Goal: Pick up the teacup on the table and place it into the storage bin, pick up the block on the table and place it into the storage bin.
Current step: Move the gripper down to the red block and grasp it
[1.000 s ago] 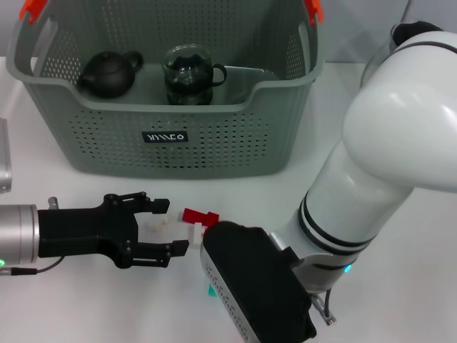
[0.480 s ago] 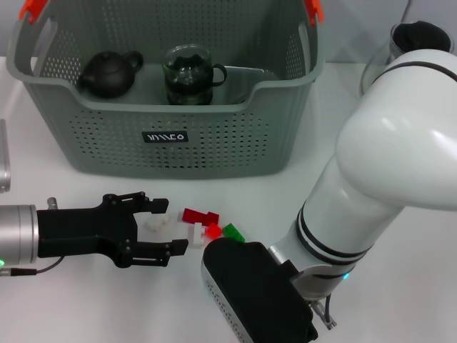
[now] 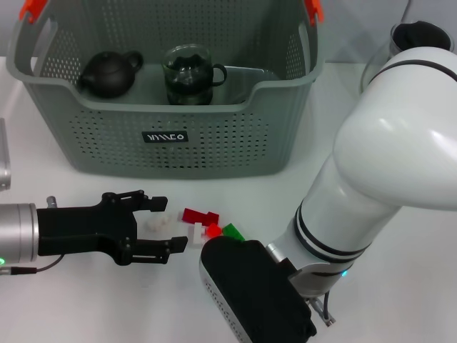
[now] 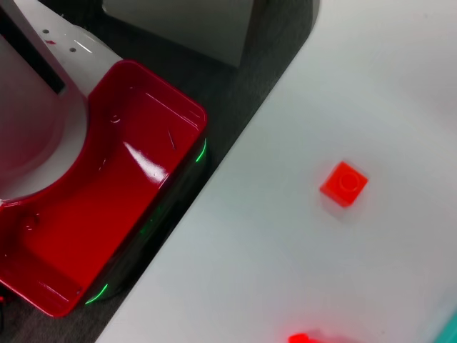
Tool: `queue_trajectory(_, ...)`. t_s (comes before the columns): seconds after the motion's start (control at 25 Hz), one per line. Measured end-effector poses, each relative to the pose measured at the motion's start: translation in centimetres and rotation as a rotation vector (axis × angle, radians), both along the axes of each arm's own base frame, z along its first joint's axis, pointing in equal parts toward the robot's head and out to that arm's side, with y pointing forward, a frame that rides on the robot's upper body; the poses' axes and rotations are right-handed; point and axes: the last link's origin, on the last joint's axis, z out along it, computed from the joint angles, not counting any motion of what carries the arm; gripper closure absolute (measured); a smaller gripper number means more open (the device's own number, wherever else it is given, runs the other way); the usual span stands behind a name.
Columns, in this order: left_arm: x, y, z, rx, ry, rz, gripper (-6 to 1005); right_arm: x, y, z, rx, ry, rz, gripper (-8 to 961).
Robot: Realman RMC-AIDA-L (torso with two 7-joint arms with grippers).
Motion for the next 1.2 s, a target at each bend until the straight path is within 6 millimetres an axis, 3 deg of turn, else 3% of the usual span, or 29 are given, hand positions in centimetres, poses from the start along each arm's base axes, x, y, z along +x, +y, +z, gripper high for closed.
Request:
queue_trajectory(0.04,0.0,0.01,0.0,0.0,0.0,0.0,127,0.01,-0.01,0.02,0.0,-0.002,0.0,401)
queue_trajectory(0.24,0.02,0.01,0.0,0.001,-0.003,0.001,127,-0.15,-0.23,0.04,-0.009,-0.001,0.006,205)
queue_trajectory(0.48,0.0,0.03,0.05,0.002,-0.002,0.001,127,0.1,-0.69,-0.2,-0.028,-0.017,0.025,157)
queue_trajectory(1.2,-0.08,0.13,0.29,0.017,-0.009,0.009,127,-0.04,-0.51,-0.7,-0.029,-0.006,0.054,170)
